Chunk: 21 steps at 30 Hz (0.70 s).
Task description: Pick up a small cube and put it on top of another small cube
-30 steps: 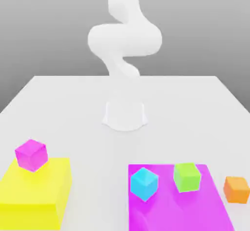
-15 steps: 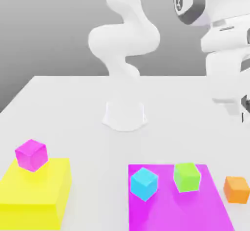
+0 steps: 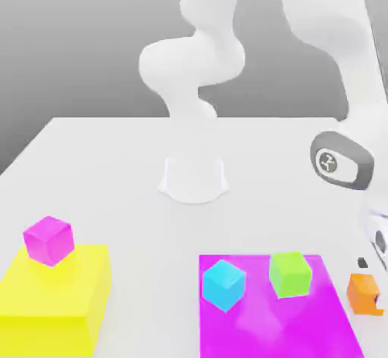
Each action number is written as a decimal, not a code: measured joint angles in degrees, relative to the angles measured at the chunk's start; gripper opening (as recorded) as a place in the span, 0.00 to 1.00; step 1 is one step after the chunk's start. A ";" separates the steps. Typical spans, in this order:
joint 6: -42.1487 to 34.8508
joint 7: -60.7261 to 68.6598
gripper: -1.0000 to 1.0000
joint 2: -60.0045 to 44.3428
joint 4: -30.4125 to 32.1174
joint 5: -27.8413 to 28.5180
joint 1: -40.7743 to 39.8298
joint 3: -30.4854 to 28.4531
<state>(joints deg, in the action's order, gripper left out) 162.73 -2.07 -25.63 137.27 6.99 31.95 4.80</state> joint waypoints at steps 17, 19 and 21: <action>-13.70 12.15 0.00 18.65 3.70 -4.35 -10.86 -2.96; -15.86 15.68 0.00 21.92 4.43 -4.04 -16.43 -5.86; -18.53 20.07 0.00 25.74 5.14 -3.45 -22.40 -9.04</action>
<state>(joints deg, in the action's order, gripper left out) 144.20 18.00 0.11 142.41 3.54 9.55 -4.24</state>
